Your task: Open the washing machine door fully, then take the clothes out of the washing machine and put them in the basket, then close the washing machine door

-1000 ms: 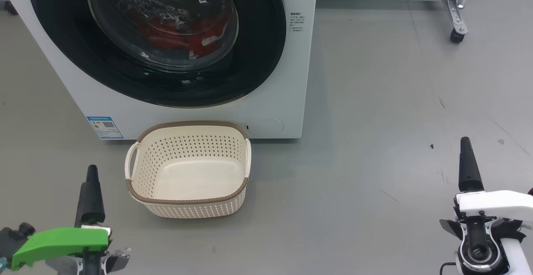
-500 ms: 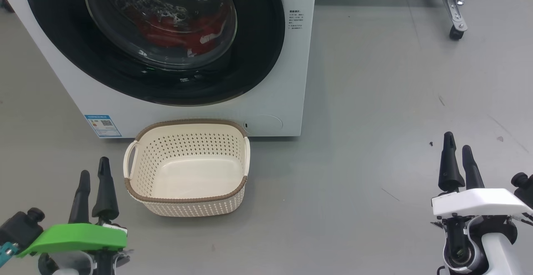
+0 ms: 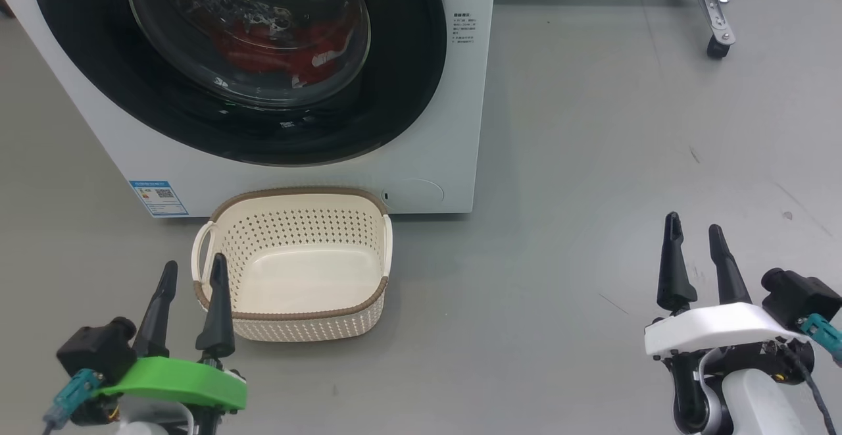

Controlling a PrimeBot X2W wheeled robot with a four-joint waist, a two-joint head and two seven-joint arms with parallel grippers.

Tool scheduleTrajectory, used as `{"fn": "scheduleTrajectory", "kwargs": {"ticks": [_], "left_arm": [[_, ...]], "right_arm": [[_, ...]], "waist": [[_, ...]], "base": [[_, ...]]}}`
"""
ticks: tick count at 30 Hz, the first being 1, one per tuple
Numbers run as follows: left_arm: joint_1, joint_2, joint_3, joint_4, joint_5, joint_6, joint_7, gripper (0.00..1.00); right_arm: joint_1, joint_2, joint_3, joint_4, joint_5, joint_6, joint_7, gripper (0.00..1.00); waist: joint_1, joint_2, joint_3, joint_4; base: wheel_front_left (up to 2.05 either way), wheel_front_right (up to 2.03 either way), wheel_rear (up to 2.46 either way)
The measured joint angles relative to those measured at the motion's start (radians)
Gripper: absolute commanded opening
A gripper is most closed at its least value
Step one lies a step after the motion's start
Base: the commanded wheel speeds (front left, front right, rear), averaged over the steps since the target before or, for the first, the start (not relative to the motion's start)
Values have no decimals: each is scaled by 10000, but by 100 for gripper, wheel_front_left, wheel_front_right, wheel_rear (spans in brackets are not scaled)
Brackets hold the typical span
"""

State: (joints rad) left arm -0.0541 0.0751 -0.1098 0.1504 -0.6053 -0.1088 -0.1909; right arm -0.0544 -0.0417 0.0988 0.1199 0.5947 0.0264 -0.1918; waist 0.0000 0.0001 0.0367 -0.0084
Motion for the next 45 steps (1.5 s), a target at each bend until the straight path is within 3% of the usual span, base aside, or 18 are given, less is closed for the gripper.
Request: {"fn": "scheduleTrajectory", "kwargs": {"ticks": [17, 45], "left_arm": [[158, 46, -811, 813, 3078, 690, -583, 100], [182, -215, -583, 1921, 2589, 1045, -585, 100]], "right_arm": [[-2, -188, 1024, 821, -2823, -483, -525, 100], [-216, -159, 1208, 1687, -2704, -556, -468, 100]], "waist": [[0, 0, -28, -160], [0, 0, -106, -131]], "base": [[0, 0, 0], [0, 0, 0]]}}
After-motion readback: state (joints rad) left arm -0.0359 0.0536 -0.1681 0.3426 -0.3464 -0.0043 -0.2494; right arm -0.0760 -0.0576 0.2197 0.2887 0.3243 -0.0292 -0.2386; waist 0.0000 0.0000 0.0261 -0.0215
